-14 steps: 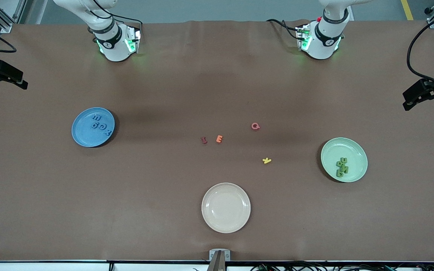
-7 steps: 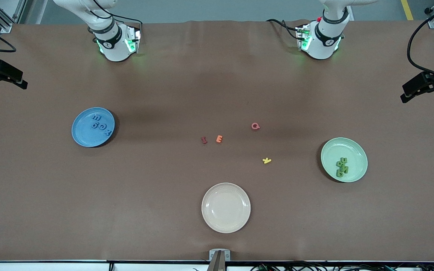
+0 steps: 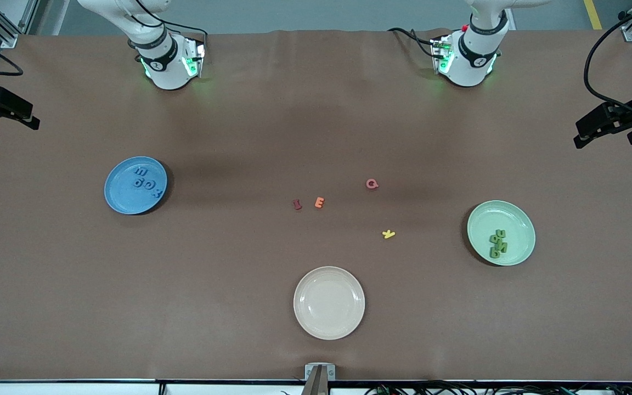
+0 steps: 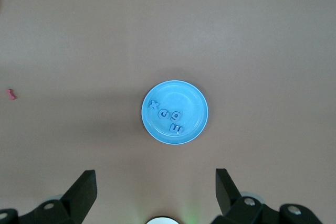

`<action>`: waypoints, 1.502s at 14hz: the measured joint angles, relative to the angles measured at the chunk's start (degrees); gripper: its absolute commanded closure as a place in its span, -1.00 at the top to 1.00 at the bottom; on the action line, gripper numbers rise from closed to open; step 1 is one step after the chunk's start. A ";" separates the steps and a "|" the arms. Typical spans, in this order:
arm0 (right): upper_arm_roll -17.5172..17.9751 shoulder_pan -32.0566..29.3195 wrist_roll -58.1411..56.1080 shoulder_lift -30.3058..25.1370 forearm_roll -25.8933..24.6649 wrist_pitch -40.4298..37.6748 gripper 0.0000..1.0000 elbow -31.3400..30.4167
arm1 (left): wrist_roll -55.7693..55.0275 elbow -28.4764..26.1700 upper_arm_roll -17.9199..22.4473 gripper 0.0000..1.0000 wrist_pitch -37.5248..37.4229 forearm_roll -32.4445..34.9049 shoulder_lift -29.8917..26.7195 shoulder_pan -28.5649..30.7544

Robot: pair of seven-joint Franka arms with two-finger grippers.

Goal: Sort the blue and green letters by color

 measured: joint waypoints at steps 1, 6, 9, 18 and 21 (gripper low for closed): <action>0.00 0.00 0.00 -0.01 0.00 0.00 1.00 0.00 | 0.00 0.00 0.01 1.00 0.00 0.00 0.00 0.02; -0.06 -0.09 0.00 -0.01 0.00 0.00 1.00 0.00 | 0.03 -0.31 0.01 1.00 0.98 0.00 0.16 0.00; -0.07 -0.17 0.00 -0.01 0.00 0.00 1.00 0.00 | 0.05 -0.47 -0.05 1.00 1.56 0.00 0.42 -0.10; -0.07 -0.22 0.00 -0.01 0.00 0.00 1.00 -0.02 | 0.11 -0.56 -0.05 1.00 1.73 0.00 0.69 -0.12; -0.07 -0.22 0.00 -0.01 0.00 0.00 1.00 -0.02 | 0.11 -0.56 -0.03 1.00 1.74 0.00 0.69 -0.09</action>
